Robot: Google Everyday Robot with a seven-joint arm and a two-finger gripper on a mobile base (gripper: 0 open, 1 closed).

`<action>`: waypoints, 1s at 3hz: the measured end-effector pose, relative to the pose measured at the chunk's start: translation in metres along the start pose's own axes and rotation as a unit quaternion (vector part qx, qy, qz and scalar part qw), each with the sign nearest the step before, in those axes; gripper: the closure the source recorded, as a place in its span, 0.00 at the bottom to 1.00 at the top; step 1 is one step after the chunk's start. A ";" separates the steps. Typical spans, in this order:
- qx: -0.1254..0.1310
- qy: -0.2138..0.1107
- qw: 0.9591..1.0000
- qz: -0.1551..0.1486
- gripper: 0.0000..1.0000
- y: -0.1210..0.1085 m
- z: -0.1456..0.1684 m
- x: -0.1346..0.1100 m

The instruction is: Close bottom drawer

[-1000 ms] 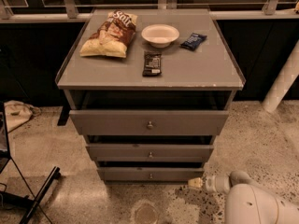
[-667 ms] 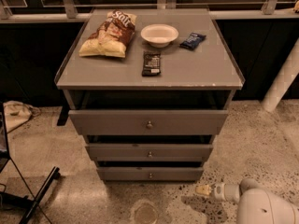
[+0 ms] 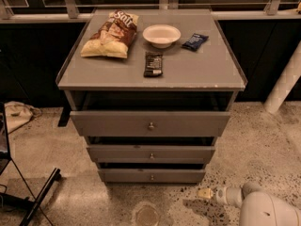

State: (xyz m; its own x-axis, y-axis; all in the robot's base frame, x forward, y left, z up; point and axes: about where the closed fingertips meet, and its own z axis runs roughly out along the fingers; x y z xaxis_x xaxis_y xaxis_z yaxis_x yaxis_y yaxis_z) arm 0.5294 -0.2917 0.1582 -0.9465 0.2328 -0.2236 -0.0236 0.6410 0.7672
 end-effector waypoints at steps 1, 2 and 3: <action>0.000 0.000 1.000 0.000 0.34 0.000 0.000 0.000; 0.000 0.000 1.000 0.000 0.03 0.000 0.000 0.000; 0.000 0.000 1.000 0.000 0.00 0.000 0.000 0.000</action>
Offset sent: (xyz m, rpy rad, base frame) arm 0.0000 0.0000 0.0000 0.0000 0.0000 0.0000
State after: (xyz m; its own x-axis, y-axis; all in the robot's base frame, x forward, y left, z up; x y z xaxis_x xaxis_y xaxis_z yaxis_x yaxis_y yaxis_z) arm 0.5294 -0.2915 0.1582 -0.9465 0.2327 -0.2234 -0.0236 0.6409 0.7673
